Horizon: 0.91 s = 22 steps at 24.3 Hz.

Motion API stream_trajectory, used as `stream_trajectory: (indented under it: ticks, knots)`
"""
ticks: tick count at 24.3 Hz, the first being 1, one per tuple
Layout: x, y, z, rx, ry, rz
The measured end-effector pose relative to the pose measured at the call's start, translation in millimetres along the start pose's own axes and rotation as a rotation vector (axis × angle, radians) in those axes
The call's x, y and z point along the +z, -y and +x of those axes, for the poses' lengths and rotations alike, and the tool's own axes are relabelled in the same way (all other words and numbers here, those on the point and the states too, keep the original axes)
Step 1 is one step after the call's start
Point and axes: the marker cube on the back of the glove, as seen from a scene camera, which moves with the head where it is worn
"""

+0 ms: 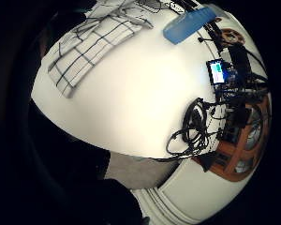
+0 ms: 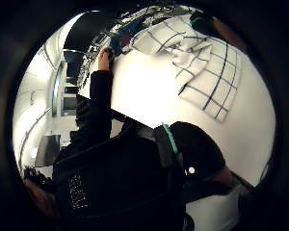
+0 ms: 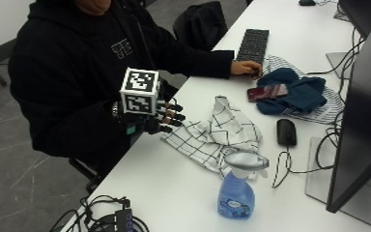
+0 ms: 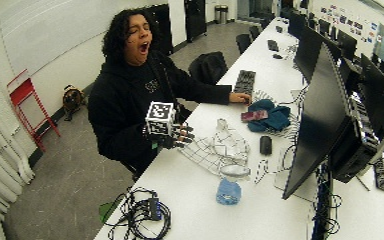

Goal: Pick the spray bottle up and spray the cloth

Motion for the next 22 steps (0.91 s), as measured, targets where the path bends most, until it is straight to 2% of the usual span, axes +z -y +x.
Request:
stream_trajectory:
  ticks: [10,16,22]
  knots:
    - [5.3,8.6,7.3,0.012,-0.002,-0.01]
    - [-22.3,16.5,82.6,0.162,-0.005,0.062]
    - [-73.3,40.8,173.5,0.319,0.121,0.184]
